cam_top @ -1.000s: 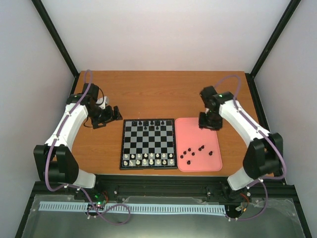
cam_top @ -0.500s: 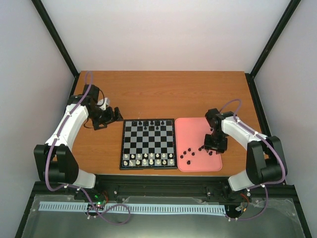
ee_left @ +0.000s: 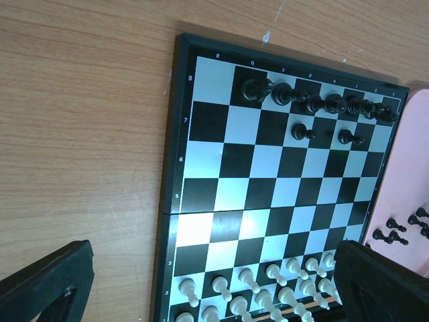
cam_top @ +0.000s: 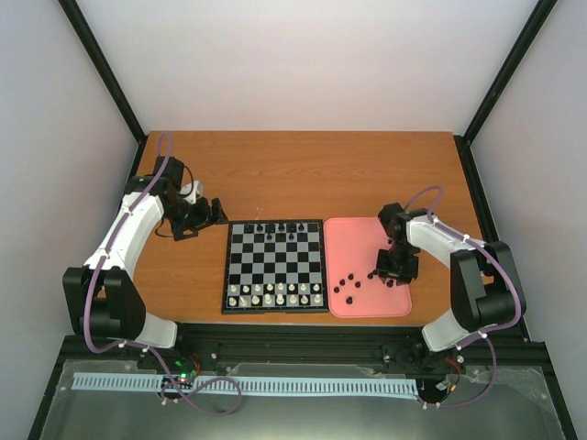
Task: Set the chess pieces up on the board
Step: Pick up the chess piece from the storage box, then place the chess piece on the chessboard.
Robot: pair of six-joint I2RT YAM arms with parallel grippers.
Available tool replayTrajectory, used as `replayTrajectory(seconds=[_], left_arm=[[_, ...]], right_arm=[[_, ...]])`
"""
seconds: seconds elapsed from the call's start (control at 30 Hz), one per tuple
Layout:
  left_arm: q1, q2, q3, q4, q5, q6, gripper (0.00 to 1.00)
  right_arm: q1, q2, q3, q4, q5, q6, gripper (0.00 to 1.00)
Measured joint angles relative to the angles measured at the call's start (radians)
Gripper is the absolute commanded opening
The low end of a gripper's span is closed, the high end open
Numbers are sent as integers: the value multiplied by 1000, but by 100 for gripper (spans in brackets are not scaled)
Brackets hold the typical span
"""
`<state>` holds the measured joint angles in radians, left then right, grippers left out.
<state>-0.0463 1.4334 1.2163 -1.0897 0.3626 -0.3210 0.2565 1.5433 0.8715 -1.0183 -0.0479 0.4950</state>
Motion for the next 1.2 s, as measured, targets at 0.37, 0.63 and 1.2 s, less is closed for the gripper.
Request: replayTrajectory(seconds=[0.37, 0.63, 1.2], left_arm=[[0, 0, 0, 0, -1, 0, 100], [0, 0, 0, 0, -4, 0, 100], [0, 0, -11, 0, -14, 0, 100]], right_arm=[[-1, 3, -15, 7, 11, 2, 26], [-1, 3, -15, 6, 16, 2, 5], [14, 10, 410, -146, 53, -1, 3]])
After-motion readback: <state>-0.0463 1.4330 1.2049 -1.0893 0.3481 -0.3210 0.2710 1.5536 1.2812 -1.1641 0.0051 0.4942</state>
